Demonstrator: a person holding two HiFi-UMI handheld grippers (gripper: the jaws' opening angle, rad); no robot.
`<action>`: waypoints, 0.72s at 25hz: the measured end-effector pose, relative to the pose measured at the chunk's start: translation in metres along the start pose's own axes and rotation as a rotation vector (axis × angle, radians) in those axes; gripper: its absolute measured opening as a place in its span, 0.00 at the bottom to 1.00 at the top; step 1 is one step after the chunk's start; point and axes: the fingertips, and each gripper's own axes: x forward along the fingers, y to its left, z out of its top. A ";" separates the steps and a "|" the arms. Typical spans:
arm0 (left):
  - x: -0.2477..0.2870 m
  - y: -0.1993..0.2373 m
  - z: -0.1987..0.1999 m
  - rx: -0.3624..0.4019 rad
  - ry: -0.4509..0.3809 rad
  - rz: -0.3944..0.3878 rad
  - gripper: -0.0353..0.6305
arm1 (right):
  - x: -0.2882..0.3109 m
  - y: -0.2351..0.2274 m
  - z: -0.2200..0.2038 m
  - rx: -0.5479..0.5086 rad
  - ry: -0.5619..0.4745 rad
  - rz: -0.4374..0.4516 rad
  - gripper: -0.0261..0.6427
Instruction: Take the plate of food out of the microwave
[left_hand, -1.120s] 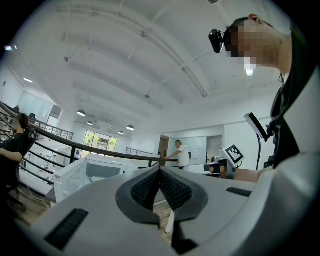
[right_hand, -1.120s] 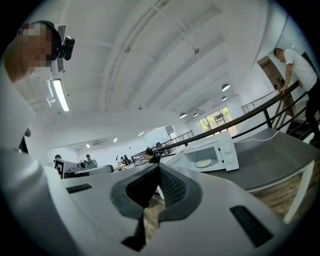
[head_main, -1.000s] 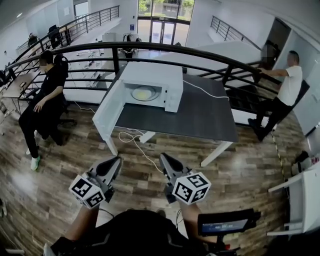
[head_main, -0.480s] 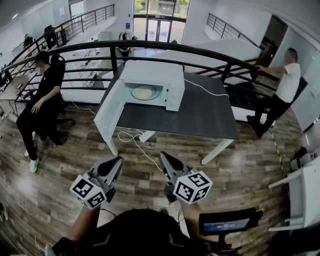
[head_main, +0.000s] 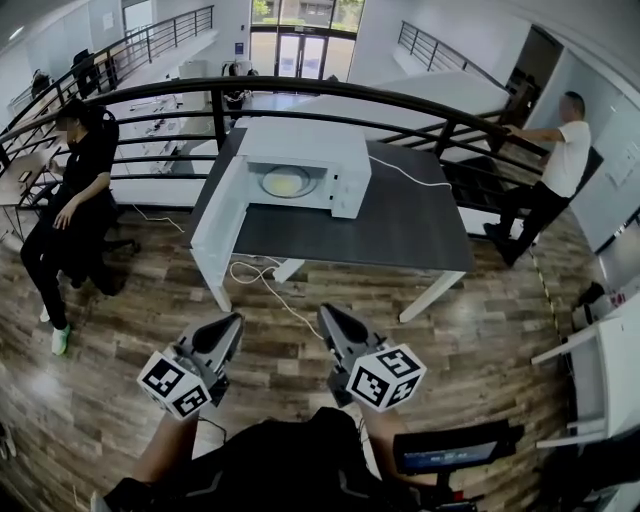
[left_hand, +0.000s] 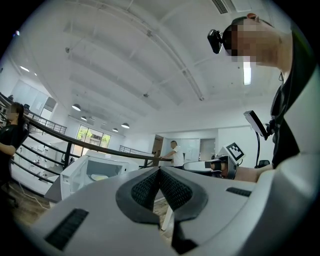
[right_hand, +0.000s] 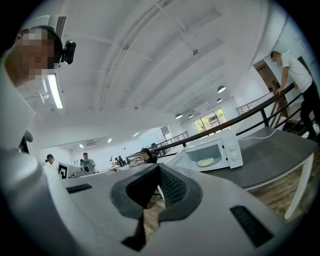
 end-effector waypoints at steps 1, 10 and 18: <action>-0.001 0.003 -0.001 -0.002 -0.001 -0.003 0.06 | 0.002 0.001 -0.003 -0.001 0.003 -0.006 0.04; 0.017 0.031 -0.005 -0.006 -0.001 0.015 0.06 | 0.032 -0.019 -0.002 -0.004 0.014 0.000 0.04; 0.067 0.054 0.022 0.035 -0.021 0.056 0.06 | 0.079 -0.056 0.031 -0.005 0.033 0.077 0.04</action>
